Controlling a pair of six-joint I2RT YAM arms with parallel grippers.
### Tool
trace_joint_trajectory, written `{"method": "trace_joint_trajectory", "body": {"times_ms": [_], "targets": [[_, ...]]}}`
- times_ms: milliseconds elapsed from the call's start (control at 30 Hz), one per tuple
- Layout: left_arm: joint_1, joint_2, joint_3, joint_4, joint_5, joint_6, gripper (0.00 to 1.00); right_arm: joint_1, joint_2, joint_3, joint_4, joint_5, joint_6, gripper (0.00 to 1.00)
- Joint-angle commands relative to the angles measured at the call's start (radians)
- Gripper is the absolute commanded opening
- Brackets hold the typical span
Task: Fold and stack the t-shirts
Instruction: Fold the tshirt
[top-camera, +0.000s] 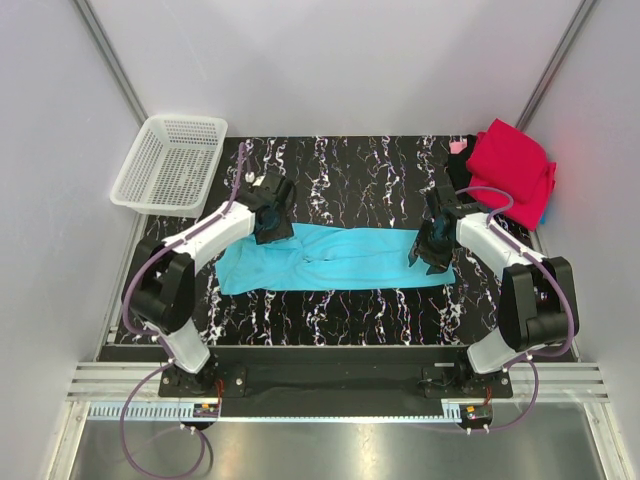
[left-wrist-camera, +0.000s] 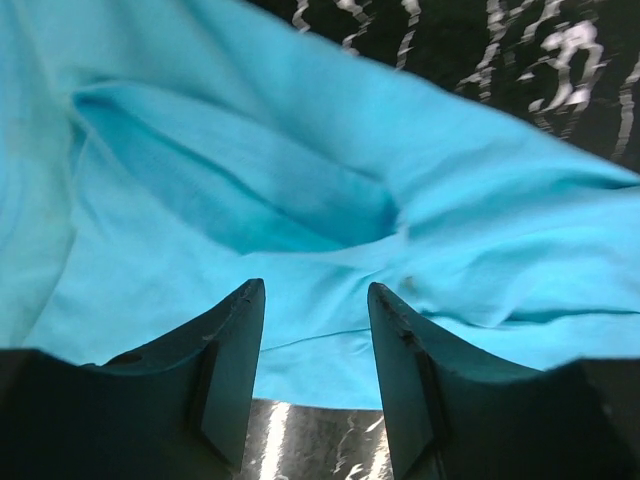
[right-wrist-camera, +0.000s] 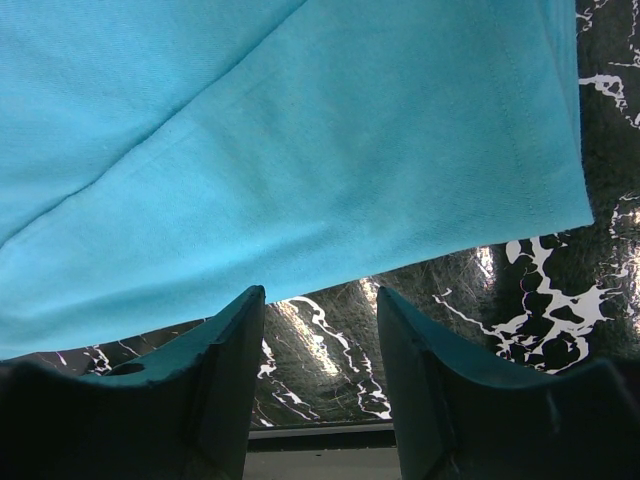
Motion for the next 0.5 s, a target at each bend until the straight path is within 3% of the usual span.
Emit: {"method": "trace_joint_trajectory", "body": {"times_ms": [0,467], "targets": [[-0.002,-0.041,-0.018,-0.039,-0.071,-0.025,0.50,0.011,-0.025,-0.003,0.017,-0.008,0.002,0.56],[0.035,0.109,0.012,-0.072,-0.068,-0.062,0.49,0.013,-0.019,0.011,0.015,-0.006,-0.004,0.56]]}}
